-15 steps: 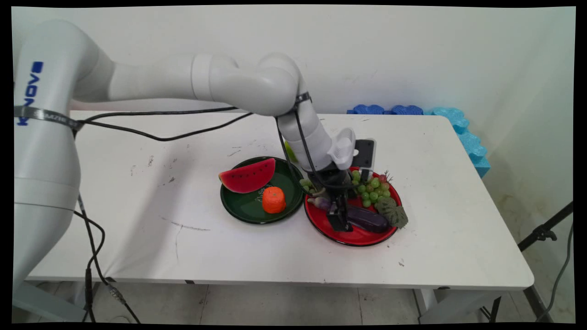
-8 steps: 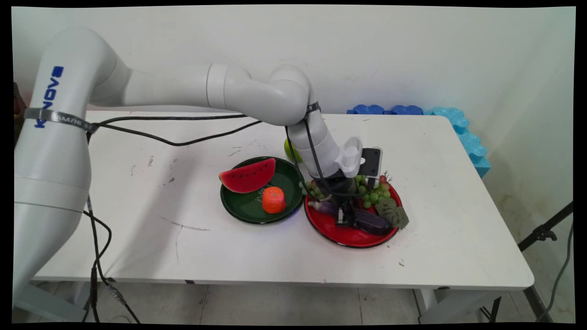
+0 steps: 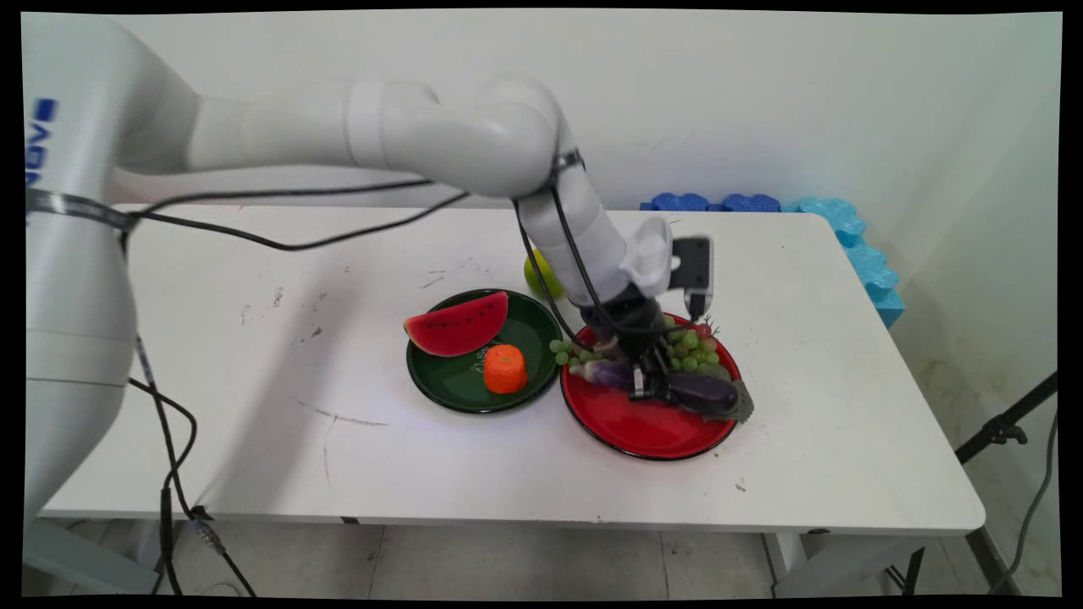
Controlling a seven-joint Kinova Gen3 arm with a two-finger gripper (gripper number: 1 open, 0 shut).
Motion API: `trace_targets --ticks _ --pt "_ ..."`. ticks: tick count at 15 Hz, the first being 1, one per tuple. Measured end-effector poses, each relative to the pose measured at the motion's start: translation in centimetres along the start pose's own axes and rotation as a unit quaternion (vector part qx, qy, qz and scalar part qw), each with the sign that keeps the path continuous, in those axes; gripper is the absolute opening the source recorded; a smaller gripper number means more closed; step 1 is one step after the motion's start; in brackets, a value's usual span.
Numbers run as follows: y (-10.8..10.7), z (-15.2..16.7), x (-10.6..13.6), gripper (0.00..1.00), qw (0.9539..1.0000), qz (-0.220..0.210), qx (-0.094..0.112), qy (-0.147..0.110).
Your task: Place the picked object on the table
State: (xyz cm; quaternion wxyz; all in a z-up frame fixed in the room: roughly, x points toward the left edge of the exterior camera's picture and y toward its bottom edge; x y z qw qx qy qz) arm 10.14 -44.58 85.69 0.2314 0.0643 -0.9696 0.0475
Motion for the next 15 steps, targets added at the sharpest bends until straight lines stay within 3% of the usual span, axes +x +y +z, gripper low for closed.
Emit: trace_targets --ticks 4,8,11,15 --pt "2.1 -6.7 0.4 0.00 0.9996 -0.021 0.006 0.015" --pt "5.0 -11.8 -1.8 0.00 0.9991 -0.042 0.000 0.012" --pt "7.1 -13.4 -4.6 0.00 0.9983 -0.058 -0.003 0.001" --pt "9.5 -12.5 -8.5 0.00 0.9973 -0.072 -0.008 -0.010"
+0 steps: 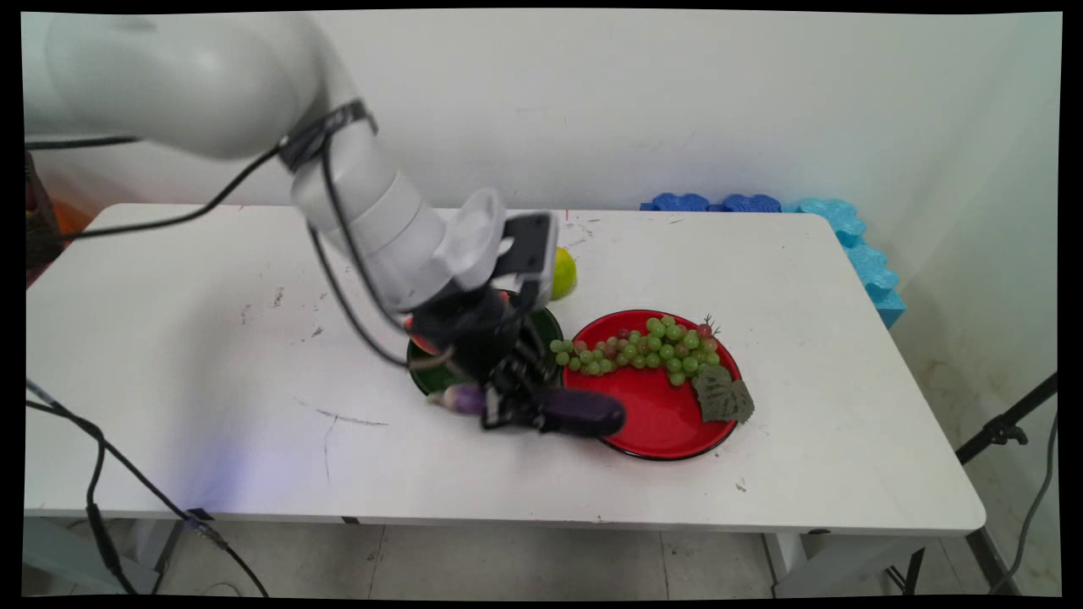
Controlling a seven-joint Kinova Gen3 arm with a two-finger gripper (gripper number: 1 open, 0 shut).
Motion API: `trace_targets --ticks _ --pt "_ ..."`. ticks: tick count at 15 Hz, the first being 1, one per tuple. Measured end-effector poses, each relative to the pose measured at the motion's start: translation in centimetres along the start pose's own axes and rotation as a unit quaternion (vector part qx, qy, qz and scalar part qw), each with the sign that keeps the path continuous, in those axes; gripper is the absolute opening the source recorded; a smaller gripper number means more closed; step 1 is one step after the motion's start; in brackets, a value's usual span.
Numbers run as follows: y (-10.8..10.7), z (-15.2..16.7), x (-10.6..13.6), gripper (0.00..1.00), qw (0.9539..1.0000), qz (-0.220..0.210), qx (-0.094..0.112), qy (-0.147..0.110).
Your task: Place the picked object on the table
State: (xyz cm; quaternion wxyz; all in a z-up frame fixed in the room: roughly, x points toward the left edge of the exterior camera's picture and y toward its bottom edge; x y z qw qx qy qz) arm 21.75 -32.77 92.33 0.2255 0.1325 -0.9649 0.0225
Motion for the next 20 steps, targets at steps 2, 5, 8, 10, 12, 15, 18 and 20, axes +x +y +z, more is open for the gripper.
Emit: trace_targets --ticks 2,5,8,10,12,15,18,20 --pt "0.9 1.4 -1.7 0.00 1.0000 0.001 -0.003 0.000" --pt "1.7 3.7 -3.5 0.00 1.0000 -0.001 -0.006 0.000" --pt "1.8 5.9 -4.7 0.00 1.0000 -0.001 -0.004 -0.001" --pt "1.5 7.4 -5.5 0.00 1.0000 -0.003 0.000 -0.001" --pt "1.3 8.5 -6.1 0.00 1.0000 -0.006 0.005 -0.001" --pt "1.1 9.7 -6.8 0.00 0.9999 -0.010 0.009 0.001" --pt "1.2 10.5 -7.2 0.00 0.9998 -0.014 0.011 0.003" --pt "1.2 10.7 -7.4 1.00 0.9997 -0.019 0.014 0.006"
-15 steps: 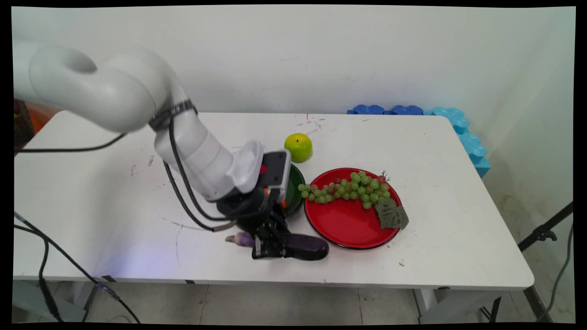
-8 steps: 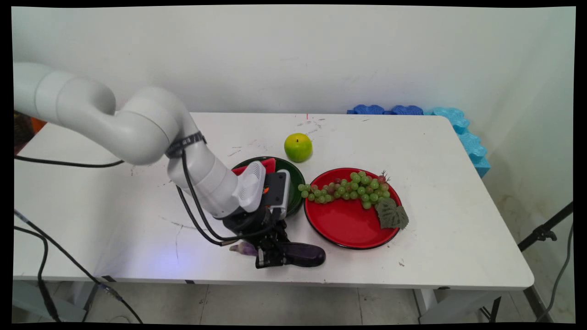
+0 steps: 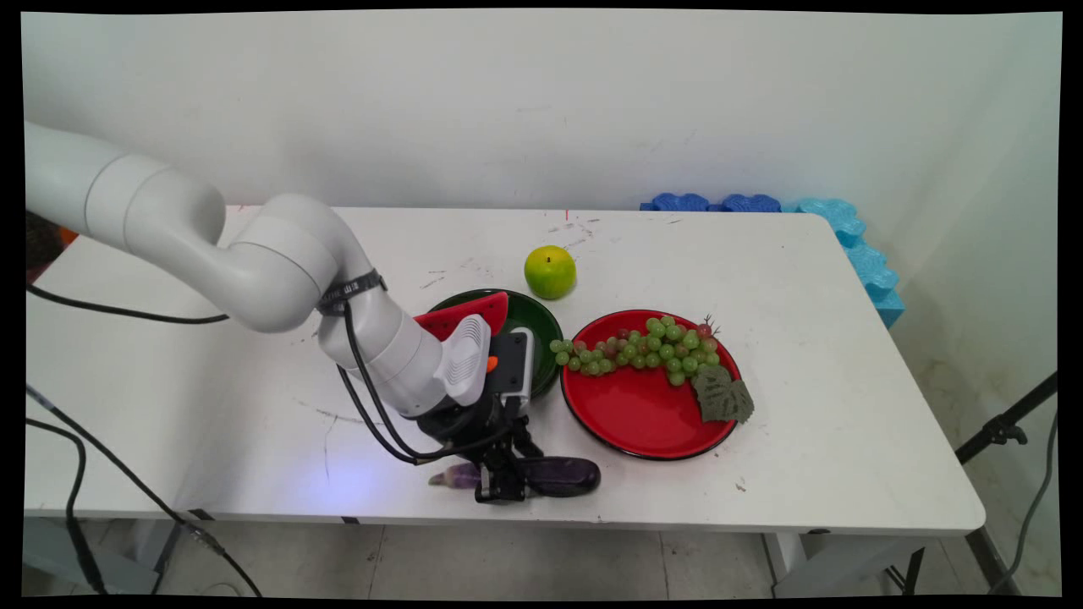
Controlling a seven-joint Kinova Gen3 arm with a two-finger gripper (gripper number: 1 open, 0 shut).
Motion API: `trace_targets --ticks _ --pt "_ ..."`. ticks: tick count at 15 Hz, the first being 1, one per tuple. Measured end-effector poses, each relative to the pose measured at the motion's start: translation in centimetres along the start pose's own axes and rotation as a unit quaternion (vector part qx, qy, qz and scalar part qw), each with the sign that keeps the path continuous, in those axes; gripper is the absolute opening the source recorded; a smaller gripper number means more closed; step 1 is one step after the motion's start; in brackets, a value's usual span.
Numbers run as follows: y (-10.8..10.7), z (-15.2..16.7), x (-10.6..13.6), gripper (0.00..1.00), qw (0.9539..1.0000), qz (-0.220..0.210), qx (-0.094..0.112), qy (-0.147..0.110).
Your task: Place the picked object on the table
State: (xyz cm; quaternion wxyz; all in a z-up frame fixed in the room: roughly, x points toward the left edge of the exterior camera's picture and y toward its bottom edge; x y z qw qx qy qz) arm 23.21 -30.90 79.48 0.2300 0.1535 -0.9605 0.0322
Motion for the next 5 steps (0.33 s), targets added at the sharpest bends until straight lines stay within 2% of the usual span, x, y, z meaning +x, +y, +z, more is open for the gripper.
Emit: trace_targets --ticks 5 --pt "0.27 -0.84 0.30 1.00 0.9998 -0.016 -0.004 0.014"
